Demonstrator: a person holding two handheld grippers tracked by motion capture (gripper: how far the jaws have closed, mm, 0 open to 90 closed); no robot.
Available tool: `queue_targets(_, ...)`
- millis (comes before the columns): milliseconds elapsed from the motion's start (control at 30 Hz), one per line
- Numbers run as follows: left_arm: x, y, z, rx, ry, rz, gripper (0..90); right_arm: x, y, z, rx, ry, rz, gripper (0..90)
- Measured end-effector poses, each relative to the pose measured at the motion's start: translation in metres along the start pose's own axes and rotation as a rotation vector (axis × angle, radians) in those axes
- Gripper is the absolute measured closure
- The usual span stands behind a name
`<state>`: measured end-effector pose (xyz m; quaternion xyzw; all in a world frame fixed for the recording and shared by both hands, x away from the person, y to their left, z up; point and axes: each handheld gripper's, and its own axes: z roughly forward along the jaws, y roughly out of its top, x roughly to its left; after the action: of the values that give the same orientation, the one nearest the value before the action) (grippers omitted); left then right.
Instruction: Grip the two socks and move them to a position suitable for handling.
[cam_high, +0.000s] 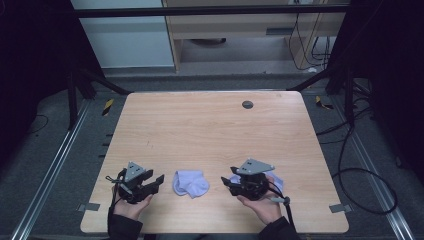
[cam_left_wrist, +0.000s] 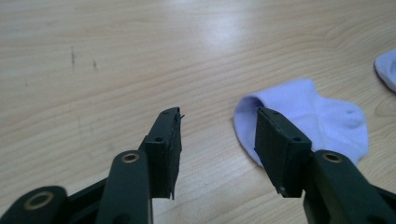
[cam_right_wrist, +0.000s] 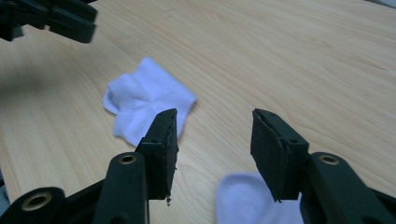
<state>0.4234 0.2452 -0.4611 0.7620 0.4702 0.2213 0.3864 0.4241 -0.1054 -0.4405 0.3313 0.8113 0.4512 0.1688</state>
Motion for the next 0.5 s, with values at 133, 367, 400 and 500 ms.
queue_targets(133,-0.005,-0.005,0.007,0.022,-0.012,0.009,54.3,0.015,0.004,0.017,0.020,0.039,-0.030,54.2)
queue_targets(367,-0.014,-0.011,0.019,0.049,-0.035,0.038,57.0,0.040,0.004,0.048,0.071,0.093,-0.064,57.8)
queue_targets(400,-0.016,-0.012,0.021,0.056,-0.039,0.041,57.0,0.045,0.003,0.053,0.084,0.100,-0.074,58.3)
queue_targets(500,-0.020,-0.012,0.025,0.061,-0.041,0.049,56.9,0.053,0.000,0.063,0.112,0.114,-0.085,59.3)
